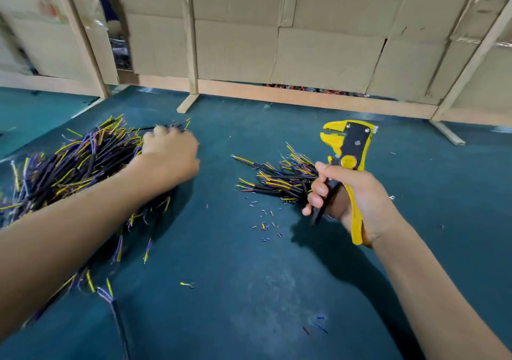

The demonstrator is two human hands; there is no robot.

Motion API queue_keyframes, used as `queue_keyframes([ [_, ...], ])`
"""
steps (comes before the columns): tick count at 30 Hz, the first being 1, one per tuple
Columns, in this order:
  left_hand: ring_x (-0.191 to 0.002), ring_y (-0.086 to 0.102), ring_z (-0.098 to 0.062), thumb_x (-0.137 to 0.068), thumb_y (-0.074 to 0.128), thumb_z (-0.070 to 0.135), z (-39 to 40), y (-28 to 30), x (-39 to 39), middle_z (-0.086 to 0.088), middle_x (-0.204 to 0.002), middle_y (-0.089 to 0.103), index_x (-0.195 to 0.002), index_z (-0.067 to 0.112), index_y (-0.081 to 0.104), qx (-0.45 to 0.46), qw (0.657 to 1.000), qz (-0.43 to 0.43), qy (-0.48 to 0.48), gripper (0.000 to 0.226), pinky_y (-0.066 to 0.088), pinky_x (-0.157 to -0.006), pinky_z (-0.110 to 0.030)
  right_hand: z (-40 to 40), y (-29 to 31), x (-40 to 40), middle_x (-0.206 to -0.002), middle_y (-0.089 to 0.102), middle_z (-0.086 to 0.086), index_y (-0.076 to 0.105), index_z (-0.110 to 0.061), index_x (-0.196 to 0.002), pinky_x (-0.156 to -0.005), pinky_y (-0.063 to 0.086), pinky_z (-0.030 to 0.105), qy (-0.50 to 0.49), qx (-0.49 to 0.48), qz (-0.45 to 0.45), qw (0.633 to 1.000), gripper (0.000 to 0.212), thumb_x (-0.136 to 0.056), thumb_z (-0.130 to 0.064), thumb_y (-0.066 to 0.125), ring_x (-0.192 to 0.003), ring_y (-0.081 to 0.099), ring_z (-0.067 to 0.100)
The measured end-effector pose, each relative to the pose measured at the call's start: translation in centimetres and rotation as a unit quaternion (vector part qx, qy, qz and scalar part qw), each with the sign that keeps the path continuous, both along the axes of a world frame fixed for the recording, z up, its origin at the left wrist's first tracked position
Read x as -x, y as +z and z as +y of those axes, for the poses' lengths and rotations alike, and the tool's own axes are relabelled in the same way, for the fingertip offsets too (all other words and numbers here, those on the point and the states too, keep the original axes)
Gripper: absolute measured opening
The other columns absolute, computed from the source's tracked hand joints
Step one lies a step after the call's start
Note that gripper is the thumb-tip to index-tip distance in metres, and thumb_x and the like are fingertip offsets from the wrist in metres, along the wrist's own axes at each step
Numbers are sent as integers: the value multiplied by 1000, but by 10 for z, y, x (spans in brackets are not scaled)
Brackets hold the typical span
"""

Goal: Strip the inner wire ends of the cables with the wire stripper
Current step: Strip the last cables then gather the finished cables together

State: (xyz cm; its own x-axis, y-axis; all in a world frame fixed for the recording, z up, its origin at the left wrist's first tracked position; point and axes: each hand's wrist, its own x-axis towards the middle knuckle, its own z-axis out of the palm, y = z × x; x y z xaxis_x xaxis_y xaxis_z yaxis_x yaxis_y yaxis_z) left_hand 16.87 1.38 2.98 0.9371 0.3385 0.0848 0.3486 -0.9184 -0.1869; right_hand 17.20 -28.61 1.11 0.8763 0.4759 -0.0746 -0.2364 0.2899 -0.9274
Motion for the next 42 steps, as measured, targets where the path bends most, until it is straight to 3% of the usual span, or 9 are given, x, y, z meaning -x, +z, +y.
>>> queue_keyframes([
  [2, -123, 49, -39, -92, 57, 22, 4, -3, 4, -20, -132, 55, -129, 10, 56, -23, 998, 60, 29, 39, 43, -96, -42, 3, -1, 1, -60, 41, 8, 54, -11, -66, -55, 53, 42, -9, 10, 25, 1000, 25, -86, -18, 67, -51, 43, 25],
  [7, -116, 58, -38, -89, 57, 16, -4, -5, -1, -14, -124, 61, -120, 11, 60, -17, 998, 49, 23, 32, 39, -77, -36, 5, -4, 2, -61, 41, 10, 50, -7, -72, -56, 54, 43, -23, 39, 37, 998, 26, -95, -15, 61, -52, 44, 26],
  [11, -112, 59, -37, -86, 57, 11, -7, 2, -4, -14, -116, 60, -112, 11, 62, 24, 998, 20, 47, 27, 41, -73, -37, 7, -5, 4, -63, 42, 12, 52, -7, -72, -57, 54, 46, -22, 33, 32, 999, 26, -93, -15, 64, -52, 45, 27],
  [15, -117, 52, -37, -87, 60, 12, -19, 8, -4, -15, -119, 52, -122, 11, 59, 6, 996, 8, 87, 35, 35, -77, -37, 10, -6, 5, -62, 43, 12, 52, -7, -72, -58, 55, 46, -11, 39, 35, 999, 25, -94, -15, 63, -51, 45, 26],
  [22, -104, 62, -44, -92, 55, 8, -44, 11, 9, -19, -119, 53, -119, 3, 51, -31, 996, -66, -48, 27, 40, -70, -41, 13, -6, 7, -61, 43, 10, 51, -7, -75, -58, 56, 46, -7, 48, 47, 998, 24, -95, -15, 61, -50, 45, 25],
  [25, -89, 61, -45, -95, 48, 9, -51, 11, 18, -19, -111, 48, -117, 3, 51, 33, 956, -192, -218, 23, 44, -65, -47, 14, -7, 8, -62, 44, 9, 53, -7, -76, -58, 56, 45, -6, 44, 45, 998, 23, -95, -17, 63, -52, 46, 25],
  [29, -84, 65, -36, -98, 51, 6, -60, -16, 40, -15, -102, 60, -125, 2, 62, 128, 848, -307, -413, 30, 56, -74, -48, 18, -11, 9, -69, 51, 12, 63, -6, -83, -59, 54, 45, -26, 17, 9, 999, 16, -91, -18, 70, -56, 51, 28],
  [35, -83, 67, -27, -101, 57, 11, -62, -37, 53, -9, -100, 66, -121, 4, 66, 248, 788, -339, -451, 24, 55, -72, -42, 22, -14, 13, -78, 64, 19, 67, -3, -90, -58, 54, 45, -44, -23, -38, 998, 13, -85, -15, 71, -60, 58, 32],
  [42, -74, 51, -4, -100, 56, 13, -57, -35, 58, 9, -98, 64, -121, 7, 65, 271, 780, -339, -450, 24, 44, -71, -14, 26, -18, 21, -112, 70, 27, 65, 8, -106, -64, 55, 44, -51, -54, -140, 987, 21, -89, -4, 64, -76, 65, 33],
])
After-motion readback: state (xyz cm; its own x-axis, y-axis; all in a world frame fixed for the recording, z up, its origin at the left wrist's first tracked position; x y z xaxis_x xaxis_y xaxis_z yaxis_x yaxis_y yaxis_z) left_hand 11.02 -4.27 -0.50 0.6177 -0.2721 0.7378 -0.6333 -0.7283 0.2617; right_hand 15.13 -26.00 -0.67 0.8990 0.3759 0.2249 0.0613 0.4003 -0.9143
